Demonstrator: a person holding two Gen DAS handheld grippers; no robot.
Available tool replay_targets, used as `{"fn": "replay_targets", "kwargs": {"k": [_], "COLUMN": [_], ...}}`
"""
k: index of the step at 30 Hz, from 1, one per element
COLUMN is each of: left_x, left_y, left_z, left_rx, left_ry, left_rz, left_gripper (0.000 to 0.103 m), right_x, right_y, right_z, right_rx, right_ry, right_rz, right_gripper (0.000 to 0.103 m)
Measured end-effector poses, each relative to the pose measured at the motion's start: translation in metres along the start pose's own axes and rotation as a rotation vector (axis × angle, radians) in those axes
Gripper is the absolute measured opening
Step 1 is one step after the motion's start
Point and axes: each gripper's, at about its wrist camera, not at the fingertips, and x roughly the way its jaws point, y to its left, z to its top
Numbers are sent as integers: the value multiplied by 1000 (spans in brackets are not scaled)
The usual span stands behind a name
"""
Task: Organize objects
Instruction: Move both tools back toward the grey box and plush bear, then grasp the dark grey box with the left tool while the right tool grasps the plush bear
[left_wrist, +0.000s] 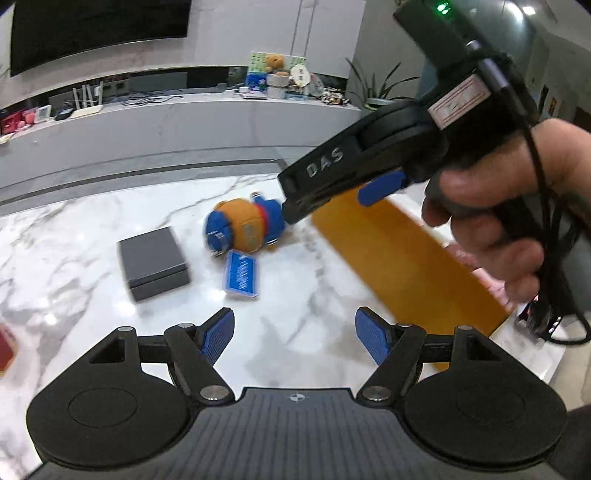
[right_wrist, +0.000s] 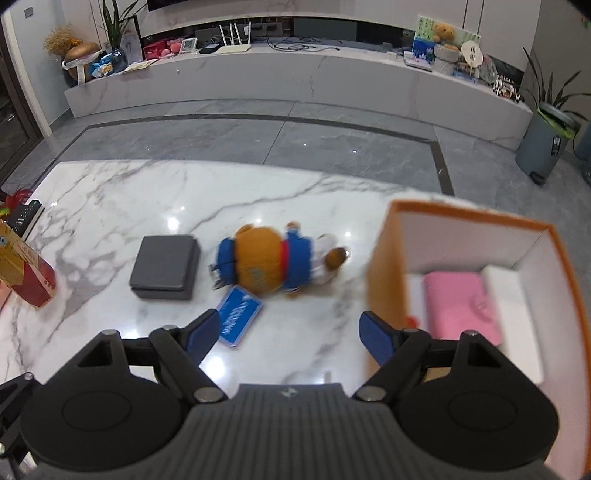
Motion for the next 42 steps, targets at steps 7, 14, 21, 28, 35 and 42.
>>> {"fn": "replay_targets", "kwargs": {"k": [7, 14, 21, 28, 35, 42], "left_x": [-7, 3, 25, 41, 77, 115], "left_y": [27, 61, 78, 87, 92, 87], "left_z": [-24, -43, -36, -3, 30, 41], "left_rx": [1, -71, -129, -140, -127, -48], "left_ry": [47, 86, 111, -7, 1, 64], "left_rz": [73, 132, 188, 293, 307, 338], "left_gripper": [86, 86, 86, 89, 89, 92], "right_x": [27, 46, 49, 48, 52, 53], "right_y": [34, 45, 31, 19, 11, 11], "right_z": [-19, -37, -37, -32, -29, -28], "right_rx": [133, 90, 109, 161, 191, 189], "right_ry": [16, 36, 23, -1, -13, -19], "right_rz": [64, 40, 26, 12, -2, -5], "right_gripper": [85, 85, 85, 86, 86, 86]}}
